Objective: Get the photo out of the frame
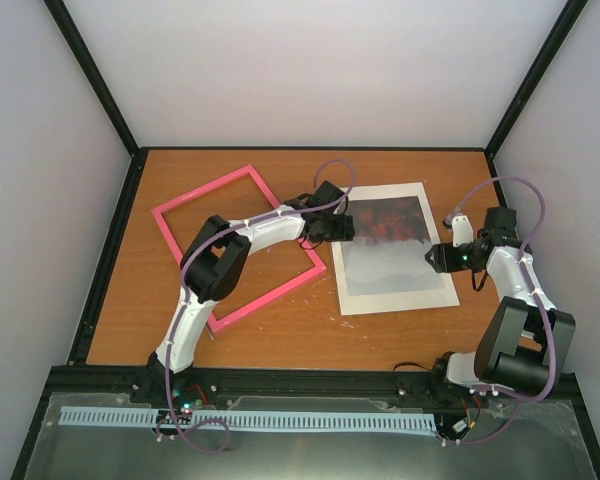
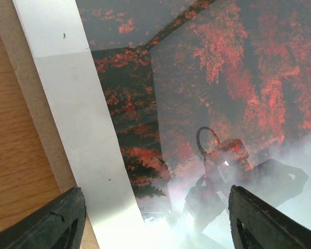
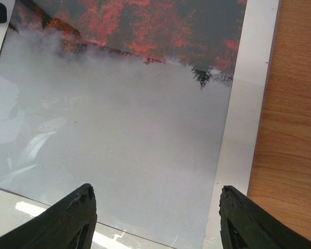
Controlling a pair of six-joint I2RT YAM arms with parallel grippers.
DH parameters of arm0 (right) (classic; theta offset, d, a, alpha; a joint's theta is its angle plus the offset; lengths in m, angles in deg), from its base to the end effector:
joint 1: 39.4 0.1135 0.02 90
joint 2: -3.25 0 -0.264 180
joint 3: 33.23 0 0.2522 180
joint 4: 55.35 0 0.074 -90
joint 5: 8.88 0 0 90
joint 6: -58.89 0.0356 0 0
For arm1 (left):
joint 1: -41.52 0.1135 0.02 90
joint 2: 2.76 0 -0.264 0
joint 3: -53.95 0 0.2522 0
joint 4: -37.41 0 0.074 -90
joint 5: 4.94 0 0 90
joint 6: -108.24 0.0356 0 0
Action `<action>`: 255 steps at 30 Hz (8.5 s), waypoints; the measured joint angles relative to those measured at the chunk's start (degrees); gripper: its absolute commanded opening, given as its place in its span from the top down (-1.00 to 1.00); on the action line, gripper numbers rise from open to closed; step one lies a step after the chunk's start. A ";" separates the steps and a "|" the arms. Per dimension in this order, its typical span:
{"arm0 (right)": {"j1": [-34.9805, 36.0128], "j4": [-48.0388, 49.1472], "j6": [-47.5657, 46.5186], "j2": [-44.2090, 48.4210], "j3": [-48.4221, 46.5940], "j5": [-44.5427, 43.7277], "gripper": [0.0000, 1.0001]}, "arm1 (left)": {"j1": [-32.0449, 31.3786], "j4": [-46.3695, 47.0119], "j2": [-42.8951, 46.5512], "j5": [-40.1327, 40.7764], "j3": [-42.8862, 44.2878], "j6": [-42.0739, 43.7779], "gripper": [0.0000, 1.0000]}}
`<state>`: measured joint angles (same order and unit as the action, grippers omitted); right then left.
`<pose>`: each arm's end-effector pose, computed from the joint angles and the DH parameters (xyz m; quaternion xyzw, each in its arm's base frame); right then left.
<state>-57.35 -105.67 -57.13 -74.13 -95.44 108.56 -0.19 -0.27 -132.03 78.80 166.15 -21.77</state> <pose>0.2424 -0.0613 0.2090 -0.1170 0.9434 0.1377 0.2780 0.3642 -0.3298 0.1545 0.0306 0.9513 -0.2371 0.1946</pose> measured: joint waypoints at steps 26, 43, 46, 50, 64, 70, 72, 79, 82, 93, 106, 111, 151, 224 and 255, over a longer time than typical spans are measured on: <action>0.00 0.00 0.00 -0.63 0.00 0.00 -0.28 | -1.20 3.48 -3.80 -4.74 4.35 0.00 -0.48; 0.00 0.00 0.00 -0.66 0.00 0.02 -0.28 | -5.81 5.09 -8.39 -9.27 10.32 0.04 -0.48; 0.00 0.00 0.00 -0.66 0.00 0.00 -0.28 | -6.38 5.07 -9.05 -10.12 11.28 0.04 -0.48; 0.00 0.00 -0.02 -0.66 0.00 0.00 -0.28 | -6.54 4.39 -9.18 -9.03 11.89 0.81 -0.49; 1.25 -1.33 -6.25 -4.96 -0.09 3.72 0.20 | -0.07 2.34 11.93 -1.81 -1.84 5.05 -0.07; 6.05 -2.89 -7.41 -8.70 -1.18 4.07 0.23 | 3.91 2.80 12.17 -4.48 -5.53 4.83 0.04; 7.85 -2.80 -7.45 -9.97 -1.49 3.67 0.25 | 4.68 2.51 11.02 -5.51 -6.14 4.68 0.05; 9.97 -1.33 -7.63 -15.52 -1.79 1.46 0.30 | 5.44 1.79 5.73 -9.09 -5.60 4.57 0.07; 9.94 -0.72 -7.63 -17.44 -1.84 1.07 0.30 | 5.62 1.09 2.73 -10.64 -3.45 4.55 0.07; 9.94 -0.02 -7.61 -18.51 -2.27 2.49 0.30 | 6.34 -0.74 -3.21 -12.50 3.76 4.11 0.08; 9.94 0.20 -7.58 -18.91 -2.43 3.23 0.29 | 6.86 -0.02 -3.54 -17.03 3.61 1.25 0.07; 9.94 0.17 -7.58 -18.91 -2.47 3.23 0.29 | 7.37 3.32 -3.54 -20.81 2.91 -2.01 0.07; 9.97 0.15 -7.56 -19.54 -2.91 3.63 0.28 | 8.68 10.56 -7.04 -22.64 3.15 -5.60 0.45; 4.17 -6.97 -5.33 -8.72 -6.91 2.71 -0.03 | 9.25 8.57 21.35 -20.50 -14.67 0.72 0.99; 4.15 -3.61 6.05 11.45 -1.75 14.78 -0.15 | 6.01 -1.66 32.20 -13.20 -2.93 11.02 0.99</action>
<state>-53.20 -109.28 -51.07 -62.68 -97.18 123.33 5.82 -1.93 -99.83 65.60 163.22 -10.75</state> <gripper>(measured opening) 0.575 0.010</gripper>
